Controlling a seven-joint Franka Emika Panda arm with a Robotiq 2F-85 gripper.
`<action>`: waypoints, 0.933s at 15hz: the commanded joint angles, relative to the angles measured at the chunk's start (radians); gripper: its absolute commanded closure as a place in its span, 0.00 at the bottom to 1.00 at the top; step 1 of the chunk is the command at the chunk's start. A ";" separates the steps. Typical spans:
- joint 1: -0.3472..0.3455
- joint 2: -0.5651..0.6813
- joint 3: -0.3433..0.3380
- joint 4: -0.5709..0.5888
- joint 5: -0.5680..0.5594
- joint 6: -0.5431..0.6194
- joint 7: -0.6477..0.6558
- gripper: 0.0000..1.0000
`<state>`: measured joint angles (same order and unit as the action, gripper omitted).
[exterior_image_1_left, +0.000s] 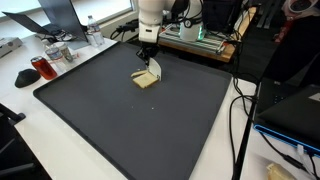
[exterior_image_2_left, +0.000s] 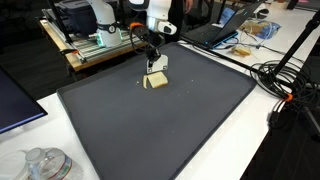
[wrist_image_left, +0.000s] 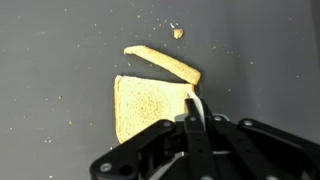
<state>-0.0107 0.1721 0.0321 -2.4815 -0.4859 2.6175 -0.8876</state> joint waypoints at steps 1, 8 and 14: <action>-0.001 0.035 -0.018 0.024 -0.017 0.011 0.006 0.99; -0.009 0.068 -0.023 0.033 -0.003 0.015 -0.008 0.99; -0.007 0.107 -0.027 0.040 -0.011 0.037 0.007 0.99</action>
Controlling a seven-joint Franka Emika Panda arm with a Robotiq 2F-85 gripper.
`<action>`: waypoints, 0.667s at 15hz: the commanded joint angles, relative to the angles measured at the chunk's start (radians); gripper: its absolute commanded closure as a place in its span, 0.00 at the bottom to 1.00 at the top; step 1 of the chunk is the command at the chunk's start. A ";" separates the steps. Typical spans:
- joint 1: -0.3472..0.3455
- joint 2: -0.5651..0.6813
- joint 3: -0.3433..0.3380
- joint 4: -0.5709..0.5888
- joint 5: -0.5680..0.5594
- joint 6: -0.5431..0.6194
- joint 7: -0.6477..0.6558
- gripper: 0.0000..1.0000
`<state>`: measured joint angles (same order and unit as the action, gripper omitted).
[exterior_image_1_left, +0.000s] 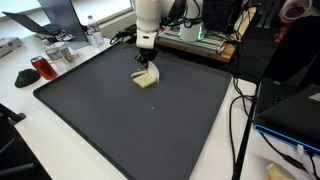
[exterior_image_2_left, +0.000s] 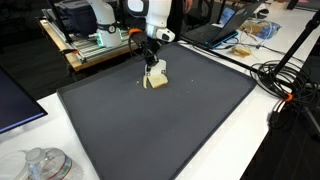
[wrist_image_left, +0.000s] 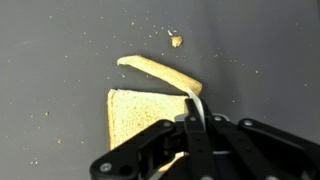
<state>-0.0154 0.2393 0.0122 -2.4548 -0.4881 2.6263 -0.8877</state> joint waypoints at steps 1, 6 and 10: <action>-0.007 0.052 -0.003 0.016 0.001 0.037 -0.005 0.99; -0.008 0.087 -0.009 0.032 -0.006 0.058 0.001 0.99; -0.013 0.102 -0.002 0.038 0.011 0.058 -0.014 0.99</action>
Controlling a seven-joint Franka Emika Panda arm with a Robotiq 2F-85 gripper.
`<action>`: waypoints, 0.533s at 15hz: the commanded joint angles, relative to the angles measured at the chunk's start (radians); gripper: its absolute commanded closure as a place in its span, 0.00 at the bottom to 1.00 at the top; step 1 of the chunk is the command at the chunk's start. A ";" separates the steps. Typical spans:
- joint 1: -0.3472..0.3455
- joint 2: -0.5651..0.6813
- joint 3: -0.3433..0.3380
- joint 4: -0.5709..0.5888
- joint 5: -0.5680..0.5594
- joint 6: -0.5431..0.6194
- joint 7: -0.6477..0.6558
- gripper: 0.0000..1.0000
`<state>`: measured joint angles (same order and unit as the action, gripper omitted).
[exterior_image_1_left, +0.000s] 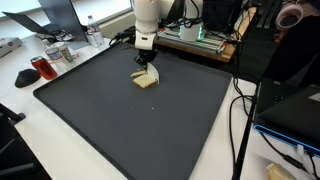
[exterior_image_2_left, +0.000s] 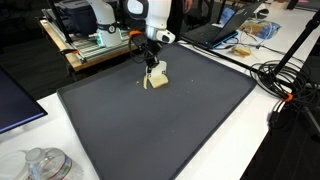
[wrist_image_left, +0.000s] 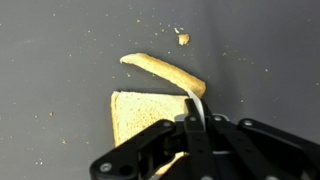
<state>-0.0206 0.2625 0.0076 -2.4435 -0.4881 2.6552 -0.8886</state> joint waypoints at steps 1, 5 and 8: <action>-0.010 0.082 0.006 0.027 0.019 0.029 -0.020 0.99; -0.004 0.077 0.017 0.019 0.026 0.036 -0.020 0.99; -0.004 0.069 0.030 0.012 0.045 0.038 -0.029 0.99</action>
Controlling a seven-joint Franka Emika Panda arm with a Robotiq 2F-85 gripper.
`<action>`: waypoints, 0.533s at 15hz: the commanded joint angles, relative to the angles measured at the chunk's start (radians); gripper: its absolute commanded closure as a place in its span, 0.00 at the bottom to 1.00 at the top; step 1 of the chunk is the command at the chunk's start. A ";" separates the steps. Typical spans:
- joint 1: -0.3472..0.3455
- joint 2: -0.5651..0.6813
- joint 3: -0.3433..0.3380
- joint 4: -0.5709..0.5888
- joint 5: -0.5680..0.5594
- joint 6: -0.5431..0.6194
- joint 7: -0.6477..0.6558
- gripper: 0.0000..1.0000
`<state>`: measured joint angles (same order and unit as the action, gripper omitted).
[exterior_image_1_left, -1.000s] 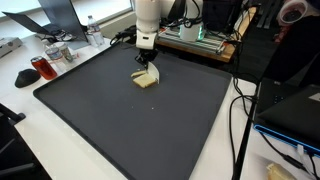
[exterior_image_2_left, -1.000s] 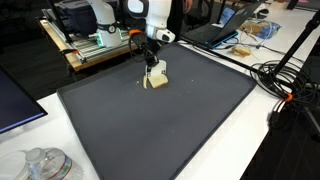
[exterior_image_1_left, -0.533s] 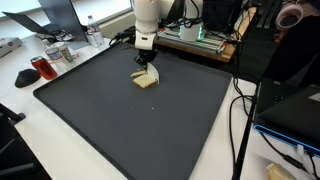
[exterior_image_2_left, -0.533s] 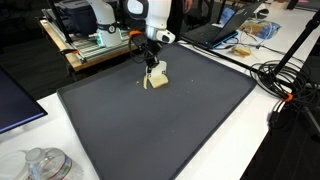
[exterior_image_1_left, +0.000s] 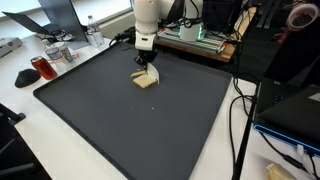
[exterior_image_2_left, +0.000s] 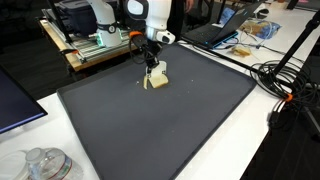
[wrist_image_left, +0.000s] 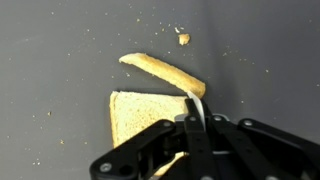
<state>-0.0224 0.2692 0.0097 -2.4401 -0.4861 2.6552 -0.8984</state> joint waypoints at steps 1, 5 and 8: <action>-0.002 0.060 0.035 0.007 0.053 0.037 -0.024 0.99; 0.008 0.047 0.053 0.001 0.066 0.036 -0.017 0.99; 0.016 0.037 0.068 -0.002 0.066 0.036 -0.008 0.99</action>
<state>-0.0206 0.2709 0.0482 -2.4401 -0.4654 2.6563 -0.9020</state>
